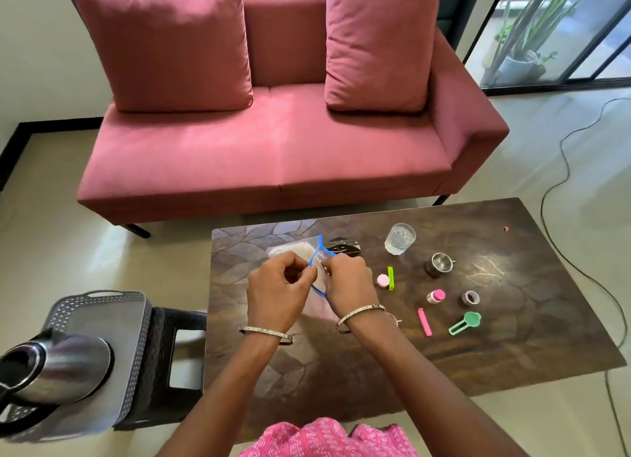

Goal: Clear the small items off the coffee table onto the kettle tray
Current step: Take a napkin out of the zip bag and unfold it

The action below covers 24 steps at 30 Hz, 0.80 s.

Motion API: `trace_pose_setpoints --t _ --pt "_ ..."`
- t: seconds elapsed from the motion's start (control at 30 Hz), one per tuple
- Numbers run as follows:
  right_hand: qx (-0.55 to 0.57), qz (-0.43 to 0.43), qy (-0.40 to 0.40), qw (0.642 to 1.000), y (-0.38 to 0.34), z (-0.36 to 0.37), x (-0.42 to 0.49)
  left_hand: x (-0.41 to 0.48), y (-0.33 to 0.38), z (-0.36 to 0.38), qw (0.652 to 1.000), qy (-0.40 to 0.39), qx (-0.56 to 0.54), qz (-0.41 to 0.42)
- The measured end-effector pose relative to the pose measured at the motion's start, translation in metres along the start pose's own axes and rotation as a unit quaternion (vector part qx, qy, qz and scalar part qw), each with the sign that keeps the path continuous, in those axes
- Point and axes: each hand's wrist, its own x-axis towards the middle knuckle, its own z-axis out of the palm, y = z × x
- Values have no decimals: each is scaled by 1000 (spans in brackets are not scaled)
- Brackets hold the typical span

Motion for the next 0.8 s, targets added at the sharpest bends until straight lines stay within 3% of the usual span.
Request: trace_pose_setpoints --t 0.47,0.8 --pt "182 50 -30 982 0 9 17 3 -1 1 1000 -15 -26 5" --pt "100 -17 -58 993 5 10 31 -5 -2 -1 996 -2 -86 -7"
